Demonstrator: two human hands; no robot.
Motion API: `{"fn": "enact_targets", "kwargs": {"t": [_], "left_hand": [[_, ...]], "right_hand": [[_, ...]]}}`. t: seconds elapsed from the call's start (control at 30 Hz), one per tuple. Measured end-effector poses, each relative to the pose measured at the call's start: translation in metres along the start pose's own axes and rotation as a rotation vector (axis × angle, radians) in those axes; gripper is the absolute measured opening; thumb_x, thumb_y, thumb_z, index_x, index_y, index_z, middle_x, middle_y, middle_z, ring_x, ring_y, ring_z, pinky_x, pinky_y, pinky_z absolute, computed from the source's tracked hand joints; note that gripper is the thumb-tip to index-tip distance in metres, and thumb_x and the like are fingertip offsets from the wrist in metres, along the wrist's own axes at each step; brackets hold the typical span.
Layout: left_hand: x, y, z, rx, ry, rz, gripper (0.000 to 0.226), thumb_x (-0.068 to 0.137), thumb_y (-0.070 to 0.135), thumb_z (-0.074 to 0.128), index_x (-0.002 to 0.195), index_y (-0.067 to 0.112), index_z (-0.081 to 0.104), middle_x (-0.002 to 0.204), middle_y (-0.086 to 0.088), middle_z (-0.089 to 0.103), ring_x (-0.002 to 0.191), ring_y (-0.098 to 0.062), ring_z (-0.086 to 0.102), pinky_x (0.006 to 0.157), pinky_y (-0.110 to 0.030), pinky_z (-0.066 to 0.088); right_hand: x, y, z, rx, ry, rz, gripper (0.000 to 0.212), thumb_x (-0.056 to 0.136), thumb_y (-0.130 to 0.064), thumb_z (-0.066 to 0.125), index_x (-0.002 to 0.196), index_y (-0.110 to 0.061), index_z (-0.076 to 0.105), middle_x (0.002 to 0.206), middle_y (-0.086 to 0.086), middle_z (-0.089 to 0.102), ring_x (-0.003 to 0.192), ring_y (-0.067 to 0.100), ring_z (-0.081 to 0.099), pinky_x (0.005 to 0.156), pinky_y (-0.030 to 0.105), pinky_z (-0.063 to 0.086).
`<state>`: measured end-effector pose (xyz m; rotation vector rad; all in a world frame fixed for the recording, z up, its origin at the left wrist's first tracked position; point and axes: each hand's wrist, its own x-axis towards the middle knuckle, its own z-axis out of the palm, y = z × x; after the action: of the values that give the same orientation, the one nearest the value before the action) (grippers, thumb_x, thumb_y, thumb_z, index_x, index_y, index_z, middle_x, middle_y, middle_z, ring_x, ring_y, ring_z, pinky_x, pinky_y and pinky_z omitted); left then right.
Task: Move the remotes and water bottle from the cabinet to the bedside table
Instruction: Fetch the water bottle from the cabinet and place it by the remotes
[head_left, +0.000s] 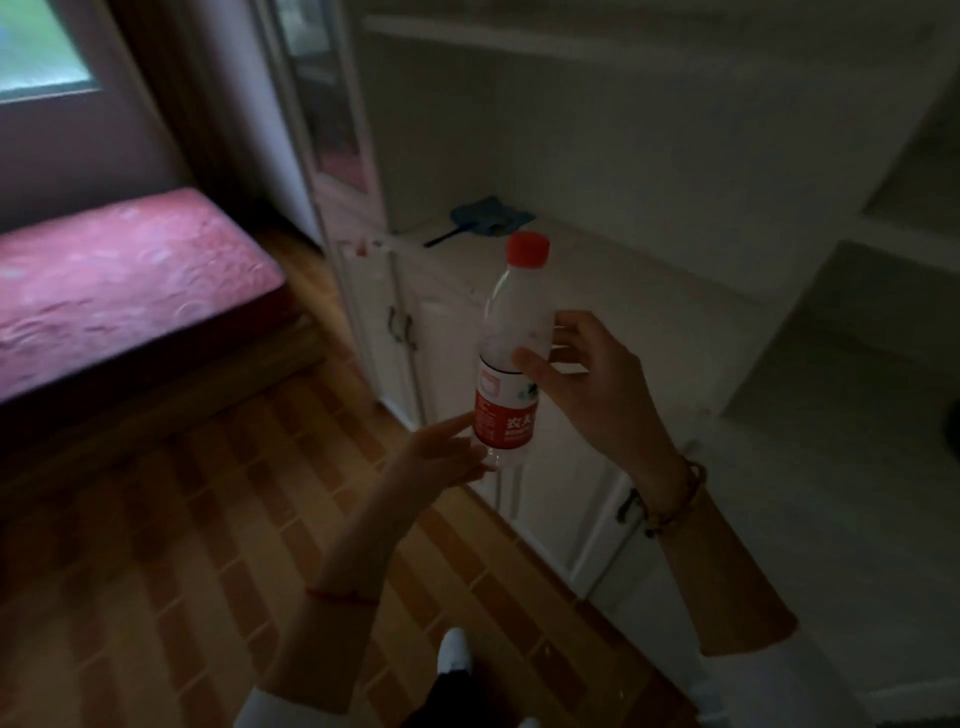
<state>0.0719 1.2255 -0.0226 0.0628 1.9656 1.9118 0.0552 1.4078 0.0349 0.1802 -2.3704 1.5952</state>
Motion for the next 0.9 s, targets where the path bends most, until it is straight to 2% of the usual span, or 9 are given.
{"fn": "enact_targets", "kwargs": {"t": [0.07, 0.17, 0.33, 0.47, 0.6, 0.7, 0.8, 0.9], "left_hand": [[-0.014, -0.014, -0.022, -0.003, 0.082, -0.029, 0.052, 0.09, -0.005, 0.051, 0.14, 0.002, 0.041, 0.121, -0.033, 0.059, 0.091, -0.025, 0.065, 0.082, -0.024, 0.056], [-0.035, -0.03, -0.054, -0.032, 0.199, -0.075, 0.053, 0.089, -0.008, 0.05, 0.14, 0.003, 0.04, 0.11, -0.025, 0.063, 0.078, -0.013, 0.068, 0.074, -0.02, 0.056], [-0.069, -0.049, -0.111, -0.129, 0.332, -0.147, 0.052, 0.09, -0.005, 0.05, 0.141, 0.003, 0.037, 0.101, -0.011, 0.064, 0.07, -0.003, 0.069, 0.069, -0.016, 0.055], [-0.093, -0.064, -0.166, -0.19, 0.441, -0.171, 0.053, 0.091, -0.004, 0.049, 0.141, 0.003, 0.036, 0.102, -0.01, 0.063, 0.077, -0.008, 0.067, 0.07, -0.016, 0.055], [-0.118, -0.078, -0.232, -0.227, 0.569, -0.194, 0.055, 0.09, 0.002, 0.055, 0.142, 0.009, 0.039, 0.115, -0.01, 0.064, 0.093, -0.017, 0.064, 0.082, -0.027, 0.055], [-0.135, -0.09, -0.282, -0.242, 0.641, -0.2, 0.054, 0.089, 0.004, 0.056, 0.14, 0.014, 0.041, 0.109, -0.002, 0.066, 0.099, -0.018, 0.065, 0.09, -0.032, 0.053], [-0.152, -0.098, -0.324, -0.254, 0.7, -0.207, 0.055, 0.089, 0.002, 0.056, 0.141, 0.01, 0.039, 0.113, -0.007, 0.065, 0.098, -0.019, 0.064, 0.088, -0.031, 0.052], [-0.165, -0.104, -0.36, -0.268, 0.756, -0.198, 0.055, 0.089, -0.001, 0.054, 0.142, 0.007, 0.037, 0.122, -0.017, 0.061, 0.089, -0.015, 0.064, 0.076, -0.023, 0.054]], "right_hand": [[-0.001, 0.0, 0.029, 0.026, -0.081, 0.004, 0.046, 0.077, -0.035, 0.073, 0.116, -0.018, 0.055, 0.113, -0.003, 0.067, 0.095, -0.001, 0.064, 0.068, 0.006, 0.05], [-0.003, -0.006, 0.071, 0.054, -0.195, -0.009, 0.048, 0.077, -0.036, 0.072, 0.117, -0.017, 0.054, 0.113, -0.004, 0.066, 0.096, -0.002, 0.063, 0.067, 0.005, 0.049], [-0.002, -0.02, 0.147, 0.083, -0.375, -0.046, 0.048, 0.074, -0.042, 0.071, 0.114, -0.022, 0.053, 0.105, -0.014, 0.064, 0.091, -0.011, 0.062, 0.07, 0.007, 0.051], [0.003, -0.035, 0.22, 0.116, -0.496, -0.077, 0.055, 0.071, -0.047, 0.069, 0.117, -0.021, 0.053, 0.104, -0.016, 0.062, 0.086, -0.019, 0.059, 0.069, 0.005, 0.05], [0.009, -0.058, 0.299, 0.139, -0.602, -0.118, 0.055, 0.073, -0.043, 0.071, 0.117, -0.017, 0.053, 0.107, -0.009, 0.064, 0.089, -0.015, 0.061, 0.068, 0.004, 0.049], [0.01, -0.075, 0.355, 0.144, -0.679, -0.15, 0.052, 0.076, -0.037, 0.073, 0.119, -0.017, 0.051, 0.104, -0.014, 0.061, 0.089, -0.012, 0.061, 0.069, 0.004, 0.049], [0.011, -0.09, 0.405, 0.152, -0.739, -0.191, 0.054, 0.075, -0.038, 0.073, 0.119, -0.016, 0.051, 0.106, -0.01, 0.062, 0.093, -0.004, 0.063, 0.073, 0.009, 0.052], [0.012, -0.104, 0.452, 0.152, -0.824, -0.2, 0.06, 0.072, -0.047, 0.069, 0.121, -0.017, 0.05, 0.11, -0.009, 0.062, 0.095, -0.002, 0.063, 0.077, 0.014, 0.055]]}}
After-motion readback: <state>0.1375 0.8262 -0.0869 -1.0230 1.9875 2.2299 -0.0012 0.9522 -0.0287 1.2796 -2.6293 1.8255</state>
